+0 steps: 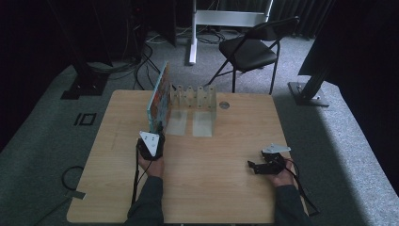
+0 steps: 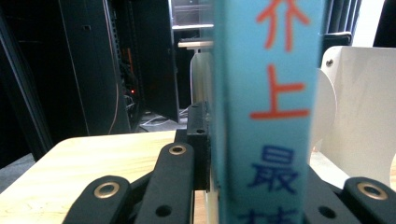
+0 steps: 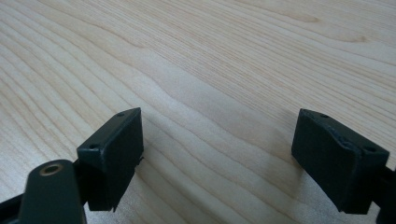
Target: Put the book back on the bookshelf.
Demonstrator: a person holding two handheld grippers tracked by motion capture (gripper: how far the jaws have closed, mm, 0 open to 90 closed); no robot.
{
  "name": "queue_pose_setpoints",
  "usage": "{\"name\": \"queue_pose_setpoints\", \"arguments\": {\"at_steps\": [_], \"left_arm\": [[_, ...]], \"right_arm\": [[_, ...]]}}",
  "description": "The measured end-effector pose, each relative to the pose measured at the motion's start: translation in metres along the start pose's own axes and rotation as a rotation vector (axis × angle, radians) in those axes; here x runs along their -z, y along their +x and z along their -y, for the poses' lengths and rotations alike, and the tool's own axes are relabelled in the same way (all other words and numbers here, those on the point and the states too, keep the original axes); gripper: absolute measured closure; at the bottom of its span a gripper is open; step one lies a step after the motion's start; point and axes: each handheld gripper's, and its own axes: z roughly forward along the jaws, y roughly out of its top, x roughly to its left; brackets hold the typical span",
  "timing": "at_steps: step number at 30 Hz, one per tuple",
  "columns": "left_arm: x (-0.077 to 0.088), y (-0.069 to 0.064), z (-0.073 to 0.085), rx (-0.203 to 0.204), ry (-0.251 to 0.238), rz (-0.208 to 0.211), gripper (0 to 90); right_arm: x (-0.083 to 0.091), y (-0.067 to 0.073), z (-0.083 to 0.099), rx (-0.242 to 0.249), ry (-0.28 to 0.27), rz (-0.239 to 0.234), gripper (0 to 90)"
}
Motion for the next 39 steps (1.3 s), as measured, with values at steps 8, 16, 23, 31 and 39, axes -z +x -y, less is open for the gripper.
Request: {"name": "queue_pose_setpoints", "arguments": {"at_steps": [8,16,23,31,39], "left_arm": [[-0.002,-0.002,0.001,-0.011,-0.002,0.004,80.4],[-0.003,-0.001,0.004,-0.017,0.012,0.0,80.3],[-0.004,-0.001,0.007,-0.019,0.015,0.008,80.4],[-0.002,-0.002,0.009,-0.024,0.024,0.017,80.6],[0.001,-0.001,0.011,-0.023,0.036,0.027,80.8]], "right_arm": [[0.0,0.0,0.0,0.0,0.0,0.0,16.4],[0.0,0.0,0.0,-0.001,0.0,0.0,16.5],[0.0,0.0,0.0,-0.001,0.001,0.0,16.4],[0.0,0.0,0.0,-0.001,0.001,0.0,16.4],[0.0,0.0,0.0,-0.003,0.001,-0.001,16.4]]}}
